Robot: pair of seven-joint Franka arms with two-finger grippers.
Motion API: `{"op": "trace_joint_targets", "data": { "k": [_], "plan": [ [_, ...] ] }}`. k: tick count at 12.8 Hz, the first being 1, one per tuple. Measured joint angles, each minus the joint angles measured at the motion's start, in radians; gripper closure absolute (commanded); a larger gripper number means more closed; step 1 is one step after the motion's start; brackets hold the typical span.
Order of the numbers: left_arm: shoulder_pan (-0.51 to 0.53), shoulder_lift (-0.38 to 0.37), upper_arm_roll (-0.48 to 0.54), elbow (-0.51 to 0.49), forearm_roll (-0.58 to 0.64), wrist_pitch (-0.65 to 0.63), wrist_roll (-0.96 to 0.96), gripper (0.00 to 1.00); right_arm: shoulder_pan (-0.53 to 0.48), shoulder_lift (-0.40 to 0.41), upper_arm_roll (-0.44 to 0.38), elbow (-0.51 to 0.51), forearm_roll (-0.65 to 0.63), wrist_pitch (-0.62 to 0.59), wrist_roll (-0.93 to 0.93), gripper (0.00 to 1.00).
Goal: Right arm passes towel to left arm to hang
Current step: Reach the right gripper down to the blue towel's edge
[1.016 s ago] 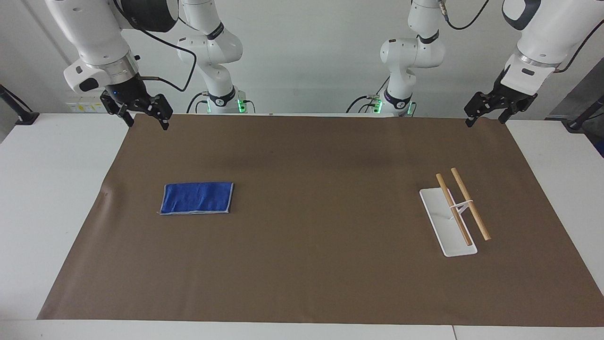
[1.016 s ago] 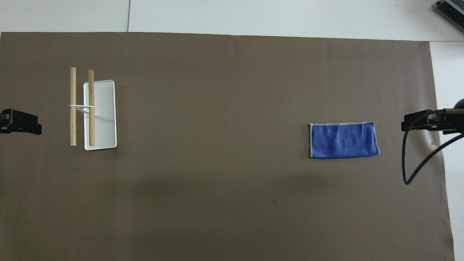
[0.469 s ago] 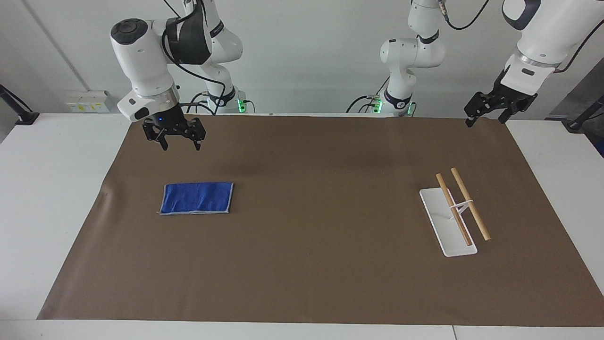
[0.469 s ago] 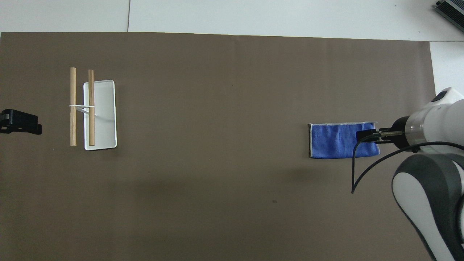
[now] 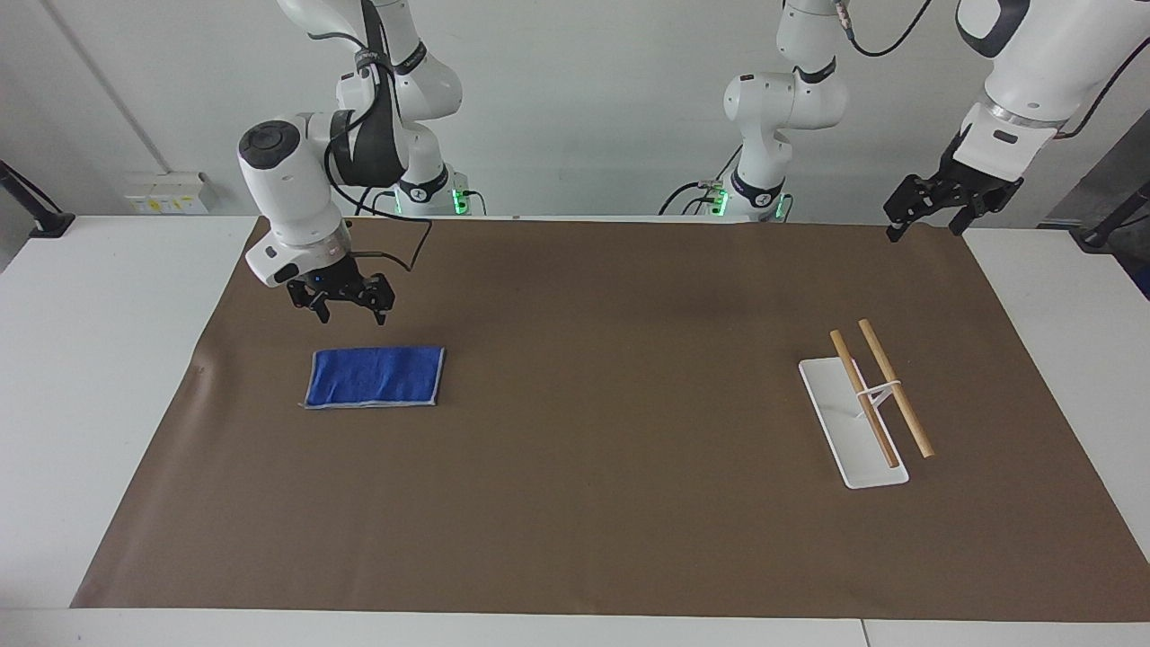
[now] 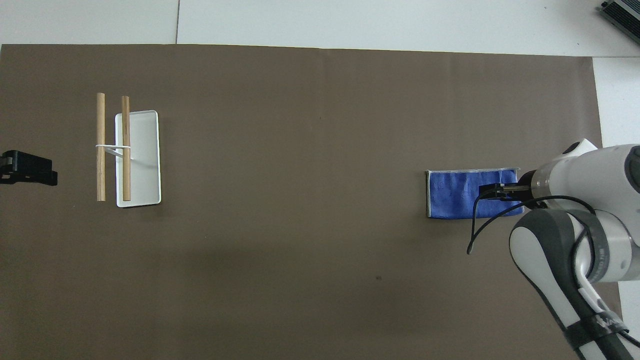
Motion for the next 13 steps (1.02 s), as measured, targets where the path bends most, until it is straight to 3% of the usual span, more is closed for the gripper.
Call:
{"op": "trace_joint_targets", "data": {
  "k": [5,13],
  "plan": [
    [0.000,0.000,0.000,0.000,0.000,0.000,0.000,0.00,-0.056,0.098,-0.001,-0.001,0.055,0.095,-0.077,0.00],
    [0.000,0.000,0.000,0.000,0.000,0.000,0.000,0.00,-0.054,0.196,0.003,-0.008,0.065,0.226,-0.122,0.00]
  ]
}}
